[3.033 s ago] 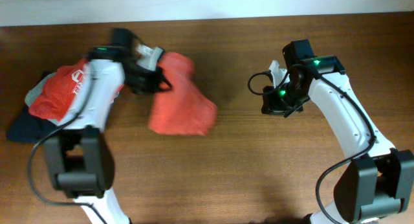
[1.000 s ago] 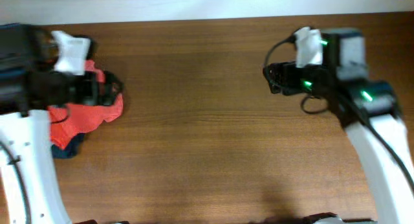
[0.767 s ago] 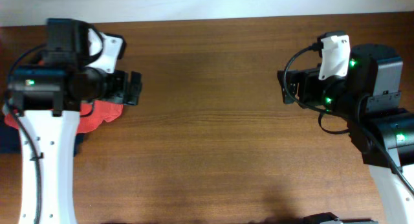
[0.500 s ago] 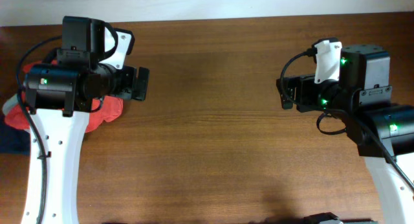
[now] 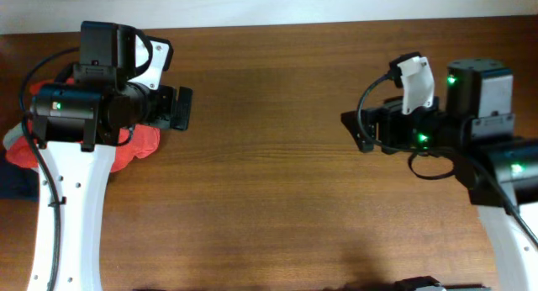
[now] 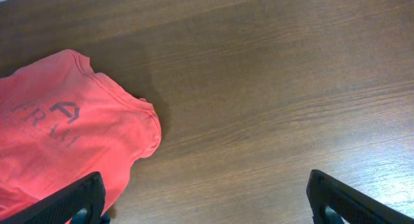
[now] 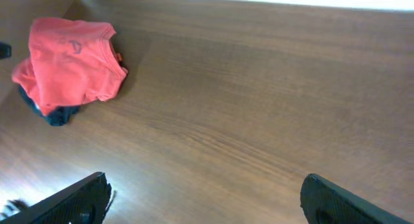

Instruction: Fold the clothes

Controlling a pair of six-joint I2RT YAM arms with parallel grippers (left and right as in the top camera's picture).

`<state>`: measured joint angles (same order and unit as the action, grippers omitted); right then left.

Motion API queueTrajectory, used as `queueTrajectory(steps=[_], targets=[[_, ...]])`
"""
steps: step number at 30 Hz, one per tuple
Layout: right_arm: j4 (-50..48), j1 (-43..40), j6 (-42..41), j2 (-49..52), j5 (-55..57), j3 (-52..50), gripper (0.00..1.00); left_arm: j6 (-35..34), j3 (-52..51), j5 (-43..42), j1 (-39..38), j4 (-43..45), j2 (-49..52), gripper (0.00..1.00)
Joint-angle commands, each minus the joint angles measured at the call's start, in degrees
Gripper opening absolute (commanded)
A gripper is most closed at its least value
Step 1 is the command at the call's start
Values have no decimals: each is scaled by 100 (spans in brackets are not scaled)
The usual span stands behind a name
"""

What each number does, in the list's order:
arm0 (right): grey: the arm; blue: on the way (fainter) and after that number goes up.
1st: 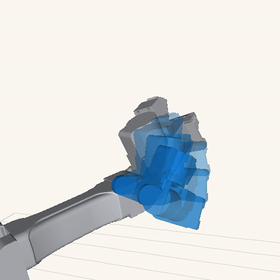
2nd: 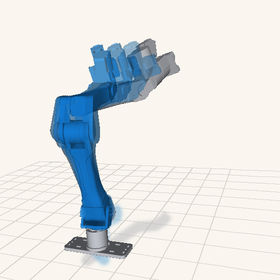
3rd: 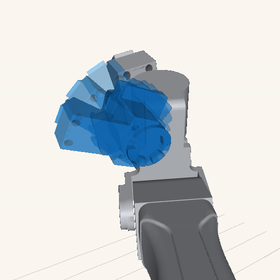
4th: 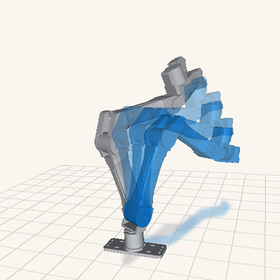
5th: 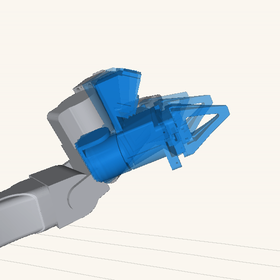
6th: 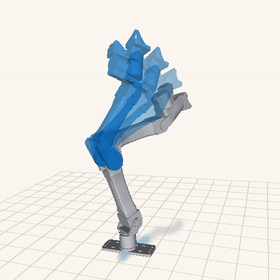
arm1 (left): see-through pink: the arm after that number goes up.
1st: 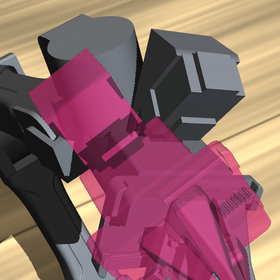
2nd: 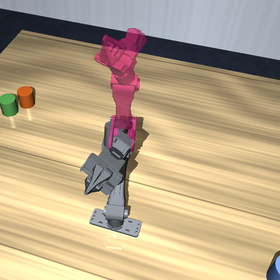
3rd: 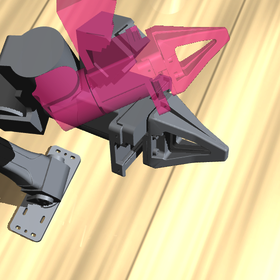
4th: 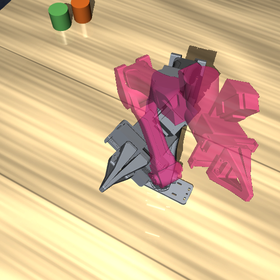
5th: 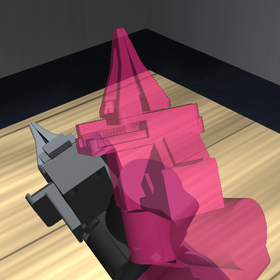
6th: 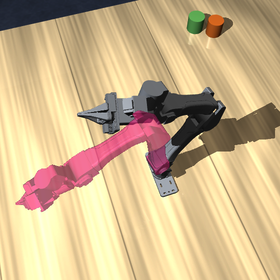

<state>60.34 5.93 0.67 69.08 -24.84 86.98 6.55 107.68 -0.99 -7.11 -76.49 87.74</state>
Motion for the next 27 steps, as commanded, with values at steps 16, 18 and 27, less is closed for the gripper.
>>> queueTrajectory(steps=[16, 18, 27], targets=[[-2002, -1056, 1683, -4586, 748, -4583, 99, -50, -46, 83, -13, 17, 22, 99], [-2415, -1115, 1567, -5213, 734, -5466, 99, -50, -46, 81, -13, 17, 20, 99], [-2977, -1246, 1038, -6891, 713, -7418, 99, -50, -46, 81, -13, 17, 22, 99]])
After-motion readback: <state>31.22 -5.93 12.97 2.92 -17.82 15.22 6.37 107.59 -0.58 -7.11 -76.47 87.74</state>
